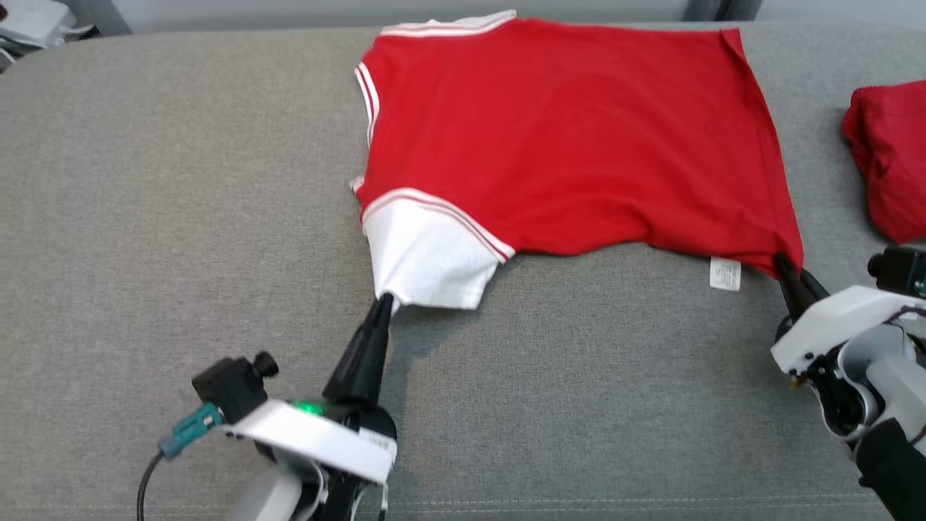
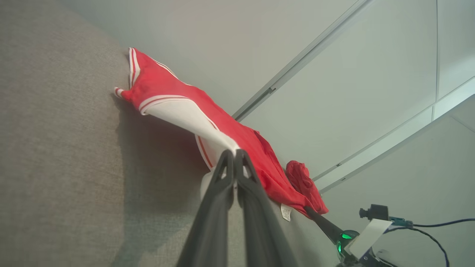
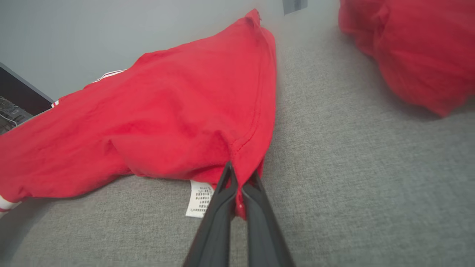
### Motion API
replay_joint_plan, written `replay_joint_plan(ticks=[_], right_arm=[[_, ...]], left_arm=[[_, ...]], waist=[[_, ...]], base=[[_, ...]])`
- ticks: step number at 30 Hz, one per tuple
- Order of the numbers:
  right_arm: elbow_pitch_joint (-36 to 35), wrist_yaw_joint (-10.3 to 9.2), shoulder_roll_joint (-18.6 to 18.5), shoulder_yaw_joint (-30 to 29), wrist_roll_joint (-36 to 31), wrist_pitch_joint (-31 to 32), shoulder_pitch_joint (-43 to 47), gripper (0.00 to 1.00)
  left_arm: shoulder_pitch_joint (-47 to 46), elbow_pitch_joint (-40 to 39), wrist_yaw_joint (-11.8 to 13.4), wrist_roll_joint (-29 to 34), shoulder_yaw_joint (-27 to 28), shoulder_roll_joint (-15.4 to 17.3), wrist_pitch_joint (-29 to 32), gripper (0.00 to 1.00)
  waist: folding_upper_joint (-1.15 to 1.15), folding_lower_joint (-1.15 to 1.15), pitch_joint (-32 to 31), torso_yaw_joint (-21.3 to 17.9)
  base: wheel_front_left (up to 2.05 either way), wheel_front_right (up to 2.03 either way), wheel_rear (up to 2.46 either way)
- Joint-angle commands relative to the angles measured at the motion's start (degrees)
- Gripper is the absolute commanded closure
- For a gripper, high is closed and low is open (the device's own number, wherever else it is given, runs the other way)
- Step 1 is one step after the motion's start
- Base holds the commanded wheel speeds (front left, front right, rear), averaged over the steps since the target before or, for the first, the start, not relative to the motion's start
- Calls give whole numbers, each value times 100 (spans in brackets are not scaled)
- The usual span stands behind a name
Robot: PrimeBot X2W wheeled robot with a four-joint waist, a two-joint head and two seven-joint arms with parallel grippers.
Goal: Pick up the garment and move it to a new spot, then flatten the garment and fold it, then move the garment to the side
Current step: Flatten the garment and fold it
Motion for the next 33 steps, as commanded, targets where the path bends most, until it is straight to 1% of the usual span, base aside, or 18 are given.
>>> replay_joint_plan(ticks=[1,3,9,12,15,16,20,27,30,33], right_arm=[[-177,7,-130,121,121,-39,219,100],[-338,7,-253,234,297,-17,379,100],[-827,7,-674,488,728,-48,801,100],[-940,7,-957,567,795,-92,921,100],[-1005,7,-1144,665,853,-118,1039,100],[-1005,7,-1144,665,853,-118,1039,100],[-991,7,-1258,758,932,-143,1128,100],[-828,7,-1284,1050,982,-157,1236,100],[-764,7,-1304,1128,1076,-152,1288,100],[-775,7,-1339,1246,1136,-119,1339,100]], left_arm=[[79,-242,-42,67,143,125,-54,100],[304,-412,5,80,85,193,-10,100],[873,-814,297,73,24,426,188,100],[1104,-1026,486,141,27,629,303,100],[1305,-1250,639,107,40,791,472,100],[1305,-1250,639,107,40,791,472,100],[1563,-1398,848,-15,-41,912,813,100],[1817,-1225,1160,-125,-280,984,1334,100],[1839,-1084,1279,-89,-313,1015,1411,100],[1837,-971,1329,-75,-312,1012,1410,100]], waist=[[0,0,-106,49],[0,0,-193,82],[0,0,-367,109],[0,0,-409,100],[0,0,-428,118],[0,0,-428,118],[0,0,-455,129],[0,0,-497,200],[0,0,-508,244],[0,0,-535,263]], base=[[0,0,0],[0,0,0],[0,0,0],[0,0,0],[0,0,0],[0,0,0],[0,0,0],[0,0,0],[0,0,0],[0,0,0]])
